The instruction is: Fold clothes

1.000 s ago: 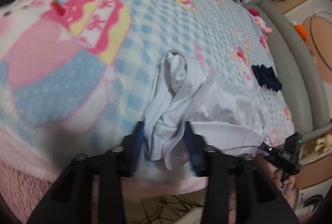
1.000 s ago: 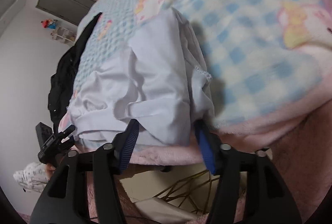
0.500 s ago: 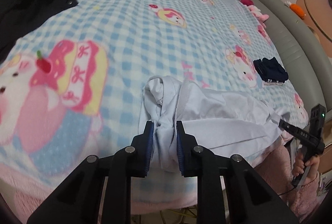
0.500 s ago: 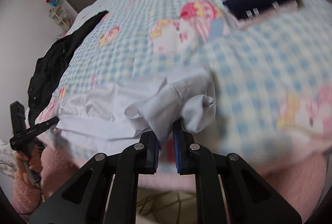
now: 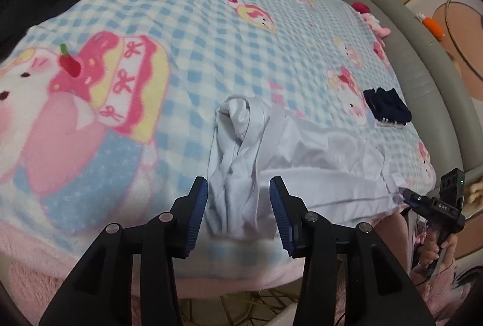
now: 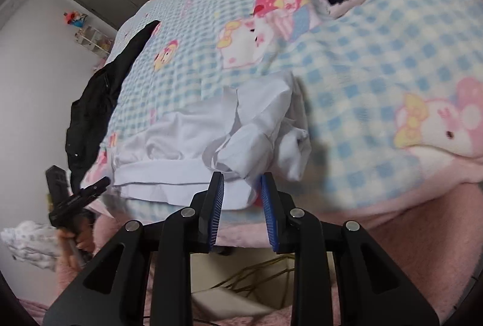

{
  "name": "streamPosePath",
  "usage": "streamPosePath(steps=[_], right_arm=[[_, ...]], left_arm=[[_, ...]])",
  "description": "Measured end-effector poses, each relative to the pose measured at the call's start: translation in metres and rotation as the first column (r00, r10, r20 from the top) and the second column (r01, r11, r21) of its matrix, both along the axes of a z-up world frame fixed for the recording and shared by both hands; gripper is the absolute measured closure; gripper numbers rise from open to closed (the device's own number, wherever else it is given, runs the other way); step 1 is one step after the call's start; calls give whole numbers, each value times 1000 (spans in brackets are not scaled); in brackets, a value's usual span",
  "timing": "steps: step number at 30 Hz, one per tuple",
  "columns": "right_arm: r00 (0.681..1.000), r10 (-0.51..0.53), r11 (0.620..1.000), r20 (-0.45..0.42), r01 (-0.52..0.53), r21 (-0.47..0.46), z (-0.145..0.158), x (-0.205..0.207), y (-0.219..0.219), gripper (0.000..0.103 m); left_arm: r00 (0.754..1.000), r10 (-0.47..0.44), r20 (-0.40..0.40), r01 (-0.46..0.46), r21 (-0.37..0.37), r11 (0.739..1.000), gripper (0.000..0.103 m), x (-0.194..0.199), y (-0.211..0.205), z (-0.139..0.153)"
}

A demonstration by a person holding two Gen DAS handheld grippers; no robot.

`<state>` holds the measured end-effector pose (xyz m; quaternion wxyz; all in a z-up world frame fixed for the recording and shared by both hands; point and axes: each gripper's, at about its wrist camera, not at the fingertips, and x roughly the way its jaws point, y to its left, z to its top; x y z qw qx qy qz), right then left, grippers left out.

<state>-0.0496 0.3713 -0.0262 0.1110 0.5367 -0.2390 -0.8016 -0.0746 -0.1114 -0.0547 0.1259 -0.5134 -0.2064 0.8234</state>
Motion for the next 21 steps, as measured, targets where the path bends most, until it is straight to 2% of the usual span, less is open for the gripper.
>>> streamPosePath(steps=[3, 5, 7, 8, 9, 11, 12, 15, 16, 18, 20, 21], right_arm=[[1000, 6, 1000, 11, -5, -9, -4, -14, -8, 75], [999, 21, 1000, -37, -20, 7, 5, -18, -18, 75], [994, 59, 992, -91, -47, 120, 14, -24, -33, 78], [990, 80, 978, -113, -56, 199, 15, -29, -40, 82], [988, 94, 967, -122, -61, 248, 14, -34, -45, 89], [988, 106, 953, -114, -68, 294, 4, -48, -50, 95], [985, 111, 953, -132, -68, 297, 5, -52, -50, 96], [950, 112, 953, -292, -20, 301, 27, -39, -52, 97], [935, 115, 947, -335, -1, 323, 33, -33, -53, 97], [941, 119, 912, -316, 21, 409, 23, -27, -54, 97], [973, 90, 893, -210, 14, 449, -3, -19, -46, 97], [984, 73, 892, -163, 8, 453, -17, -13, -40, 97]], left_arm=[[1000, -8, -7, 8, -24, 1000, 59, -5, 11, 2], [999, -30, -18, 29, -55, 998, 60, -5, 19, 4], [999, -50, -20, 48, -95, 994, 62, -7, 25, 4], [998, -56, -20, 53, -105, 993, 67, -8, 27, 2], [999, -46, -25, 45, -70, 997, 71, -10, 24, 1], [999, -18, -31, 18, -1, 1000, 74, -17, 17, 1], [999, -3, -46, 3, 3, 1000, 78, -19, 15, 3], [995, 32, -90, -31, 20, 999, 78, -20, 8, 6], [997, 32, -75, -30, 24, 999, 78, -19, 7, 2], [999, 18, -26, -18, 1, 1000, 78, -14, 8, -10], [1000, -10, 15, 10, -16, 1000, 77, -2, 9, -23], [999, -22, 30, 22, -17, 1000, 72, 5, 10, -28]])
